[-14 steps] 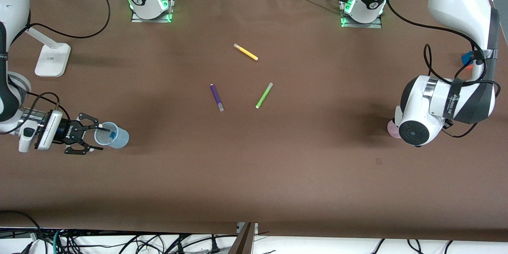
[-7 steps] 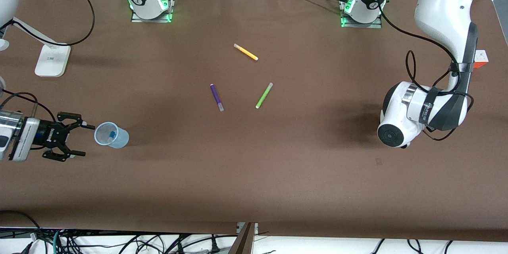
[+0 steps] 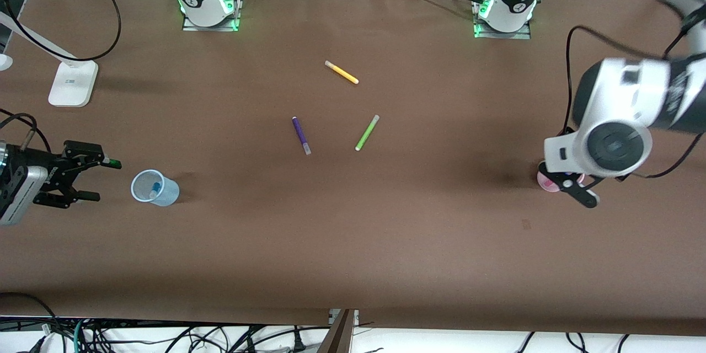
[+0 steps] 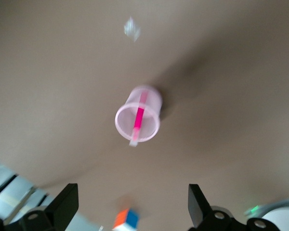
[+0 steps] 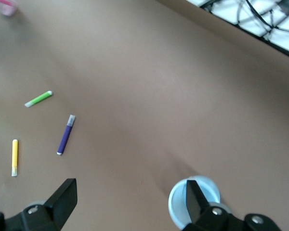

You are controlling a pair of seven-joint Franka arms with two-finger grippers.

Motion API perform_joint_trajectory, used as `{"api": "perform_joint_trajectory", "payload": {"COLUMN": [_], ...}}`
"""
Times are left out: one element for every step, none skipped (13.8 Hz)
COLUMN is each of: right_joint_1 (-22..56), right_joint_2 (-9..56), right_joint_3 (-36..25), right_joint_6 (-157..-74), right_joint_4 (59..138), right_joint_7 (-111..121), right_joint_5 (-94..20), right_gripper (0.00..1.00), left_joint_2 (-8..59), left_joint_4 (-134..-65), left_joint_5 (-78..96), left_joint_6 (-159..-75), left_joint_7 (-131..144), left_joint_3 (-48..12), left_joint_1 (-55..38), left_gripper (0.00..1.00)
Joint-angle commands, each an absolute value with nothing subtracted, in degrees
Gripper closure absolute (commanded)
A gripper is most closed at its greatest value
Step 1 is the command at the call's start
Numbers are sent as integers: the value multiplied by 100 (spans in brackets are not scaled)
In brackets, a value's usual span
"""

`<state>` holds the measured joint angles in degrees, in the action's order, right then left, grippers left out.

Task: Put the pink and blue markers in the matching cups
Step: 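Open the left gripper to drop the pink marker into the pink cup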

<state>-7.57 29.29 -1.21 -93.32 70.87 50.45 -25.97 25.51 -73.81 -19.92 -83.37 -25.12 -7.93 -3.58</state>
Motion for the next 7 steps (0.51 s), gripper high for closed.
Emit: {"api": "perform_joint_trajectory", "payload": {"right_joint_1": [-782, -782, -756, -747, -730, -721, -721], "right_joint_2": [2357, 2173, 1971, 1751, 1471, 1155, 873], "right_joint_3": [244, 394, 509, 571, 580, 580, 580], "right_joint_6": [-9080, -8975, -8887, -8851, -8851, -8851, -8851], "right_joint_4": [7391, 7496, 7645, 7855, 8162, 8513, 8873], "right_joint_7": [3680, 3091, 2650, 2358, 2164, 1979, 1682], "right_joint_5": [-1761, -1445, -1146, -916, -731, -582, -450], "right_gripper": [0, 0, 0, 0, 0, 0, 0], "left_joint_2": [2208, 2006, 1708, 1470, 1224, 1065, 968], "left_joint_4": [-7189, -7207, -7320, -7495, -7706, -7865, -7953], "left_joint_5": [-970, -680, -268, 76, 236, 211, 167], "left_joint_6": [-8341, -8410, -8585, -8735, -8928, -9051, -9061], "left_joint_7": [-1429, -1198, -1100, -1099, -1133, -1134, -1090], "left_joint_3": [-791, -791, -765, -791, -808, -809, -800], "left_joint_1": [-281, -264, -90, 182, 376, 413, 413], "left_gripper": [0, 0, 0, 0, 0, 0, 0]}}
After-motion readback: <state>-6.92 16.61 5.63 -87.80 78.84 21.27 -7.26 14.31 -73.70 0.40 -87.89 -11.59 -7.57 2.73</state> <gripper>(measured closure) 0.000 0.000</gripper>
